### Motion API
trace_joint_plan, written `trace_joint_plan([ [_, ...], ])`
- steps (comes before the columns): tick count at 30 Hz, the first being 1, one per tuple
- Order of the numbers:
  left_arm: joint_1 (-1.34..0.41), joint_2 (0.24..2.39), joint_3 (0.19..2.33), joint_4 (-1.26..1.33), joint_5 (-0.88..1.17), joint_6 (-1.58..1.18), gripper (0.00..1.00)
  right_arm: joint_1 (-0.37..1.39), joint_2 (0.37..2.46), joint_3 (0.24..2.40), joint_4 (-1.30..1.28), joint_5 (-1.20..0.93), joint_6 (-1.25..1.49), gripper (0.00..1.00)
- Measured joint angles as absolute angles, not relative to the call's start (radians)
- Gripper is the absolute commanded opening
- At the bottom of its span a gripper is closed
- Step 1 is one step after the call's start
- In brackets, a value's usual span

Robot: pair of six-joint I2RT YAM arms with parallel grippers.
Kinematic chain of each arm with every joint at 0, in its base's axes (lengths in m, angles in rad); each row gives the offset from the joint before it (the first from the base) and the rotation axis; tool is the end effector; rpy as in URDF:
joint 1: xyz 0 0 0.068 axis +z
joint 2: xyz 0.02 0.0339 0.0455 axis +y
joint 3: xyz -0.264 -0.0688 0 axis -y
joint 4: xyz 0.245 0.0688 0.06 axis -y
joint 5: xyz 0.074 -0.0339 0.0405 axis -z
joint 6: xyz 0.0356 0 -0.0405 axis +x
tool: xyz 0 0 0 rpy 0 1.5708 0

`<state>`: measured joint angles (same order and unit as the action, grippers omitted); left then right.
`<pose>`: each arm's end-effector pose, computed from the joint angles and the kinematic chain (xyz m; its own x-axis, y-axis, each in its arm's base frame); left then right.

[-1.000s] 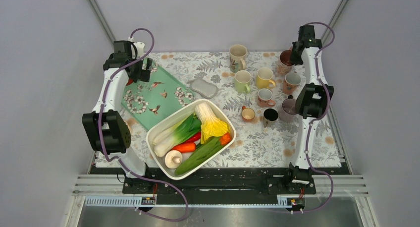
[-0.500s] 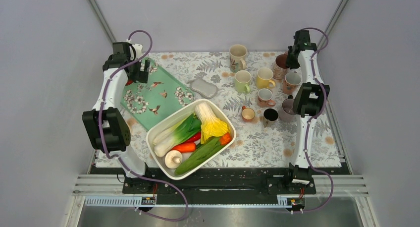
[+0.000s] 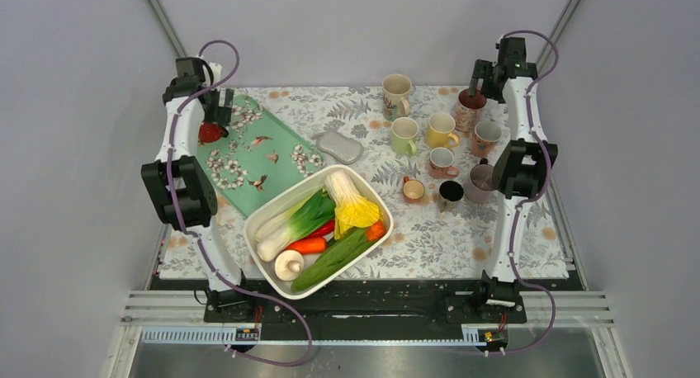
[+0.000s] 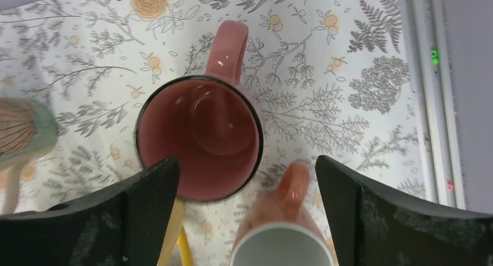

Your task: Turn the mug right side up

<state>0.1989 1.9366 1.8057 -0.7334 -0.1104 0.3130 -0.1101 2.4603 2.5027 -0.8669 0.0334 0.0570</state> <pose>0.4268 0.0900 0.3043 -0.7915 0.1527 -0.5918 -0.0240 0.9598 0.2796 0.5383 -0.0607 0.2696 -0.7210 0.1370 -0.6792 0.1737 0.9847 0.0142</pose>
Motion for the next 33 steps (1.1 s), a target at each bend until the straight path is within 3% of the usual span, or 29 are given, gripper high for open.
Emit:
trace_joint_plan([
  [6, 0.272, 2.120, 2.103, -0.769, -0.109, 0.248, 0.99, -0.110, 2.261, 2.372, -0.876, 0.032, 0.050, 0.99],
  [9, 0.297, 2.180, 2.149, -0.761, -0.098, 0.173, 0.99, -0.110, 2.150, 2.284, -0.882, 0.032, 0.051, 0.99],
  [16, 0.292, 2.121, 1.773, -0.566, -0.150, -0.151, 0.99, -0.110, 1.864, 1.930, -0.798, 0.023, 0.066, 0.99],
  [21, 0.274, 2.131, 1.750, -0.548, -0.210, -0.301, 0.99, -0.109, 1.716, 1.723, -0.737, 0.023, 0.076, 1.00],
  [33, 0.264, 2.365, 2.157, -0.616, -0.287, -0.348, 0.99, -0.109, 1.507, 1.539, -0.654, 0.002, 0.078, 1.00],
])
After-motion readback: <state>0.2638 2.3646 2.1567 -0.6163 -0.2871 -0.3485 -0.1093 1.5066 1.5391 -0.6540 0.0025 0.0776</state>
